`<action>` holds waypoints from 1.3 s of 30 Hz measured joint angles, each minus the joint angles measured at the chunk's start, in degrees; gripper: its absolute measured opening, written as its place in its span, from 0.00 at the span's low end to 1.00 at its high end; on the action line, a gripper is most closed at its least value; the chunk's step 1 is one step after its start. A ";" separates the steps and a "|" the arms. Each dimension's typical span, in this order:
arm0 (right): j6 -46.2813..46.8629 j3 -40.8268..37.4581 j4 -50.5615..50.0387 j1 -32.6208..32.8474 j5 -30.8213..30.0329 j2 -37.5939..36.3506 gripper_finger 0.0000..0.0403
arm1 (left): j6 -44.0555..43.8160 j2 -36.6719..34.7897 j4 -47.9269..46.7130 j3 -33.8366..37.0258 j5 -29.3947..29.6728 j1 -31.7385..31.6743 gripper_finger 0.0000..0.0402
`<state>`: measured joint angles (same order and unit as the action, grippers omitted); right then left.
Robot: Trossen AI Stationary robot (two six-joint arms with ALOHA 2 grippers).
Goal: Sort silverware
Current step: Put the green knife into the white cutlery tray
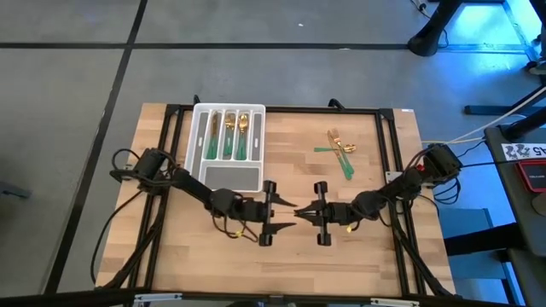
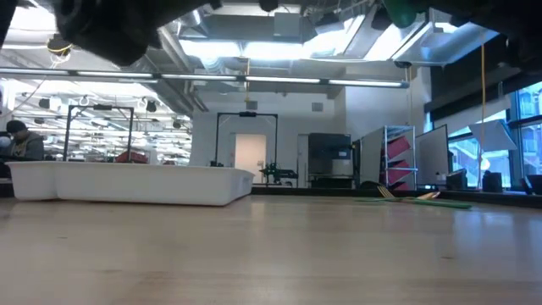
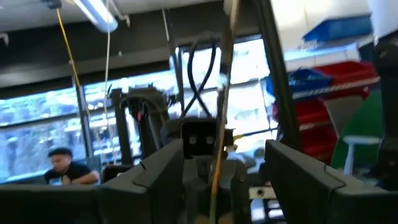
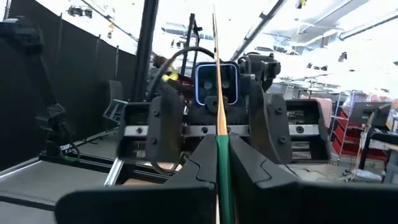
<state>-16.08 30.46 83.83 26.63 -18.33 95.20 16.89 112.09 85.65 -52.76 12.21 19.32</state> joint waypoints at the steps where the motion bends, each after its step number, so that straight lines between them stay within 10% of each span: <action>1: 0.64 0.00 0.02 -0.37 -0.01 0.00 0.04 | -0.18 0.00 -1.61 -0.63 -0.01 -0.25 0.53; 9: 0.81 0.02 -0.59 -0.78 0.47 -0.02 0.04 | 0.61 -0.02 -5.66 -2.09 -0.38 -0.39 0.45; 21: 0.92 0.00 -4.47 -0.63 1.25 -0.07 0.06 | 1.54 -0.78 -10.39 -2.06 -2.11 0.10 0.03; 31: 4.51 0.03 -21.73 -0.83 -11.69 -0.11 0.19 | -7.54 -9.97 -39.22 -2.00 11.77 0.72 0.02; 39: 10.23 0.04 -30.76 -0.83 -10.93 -0.11 0.38 | -11.66 -11.02 -45.20 -2.00 12.41 0.42 0.01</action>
<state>-5.85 30.50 53.07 25.80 -29.26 95.09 5.23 101.08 40.45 -54.76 24.62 19.75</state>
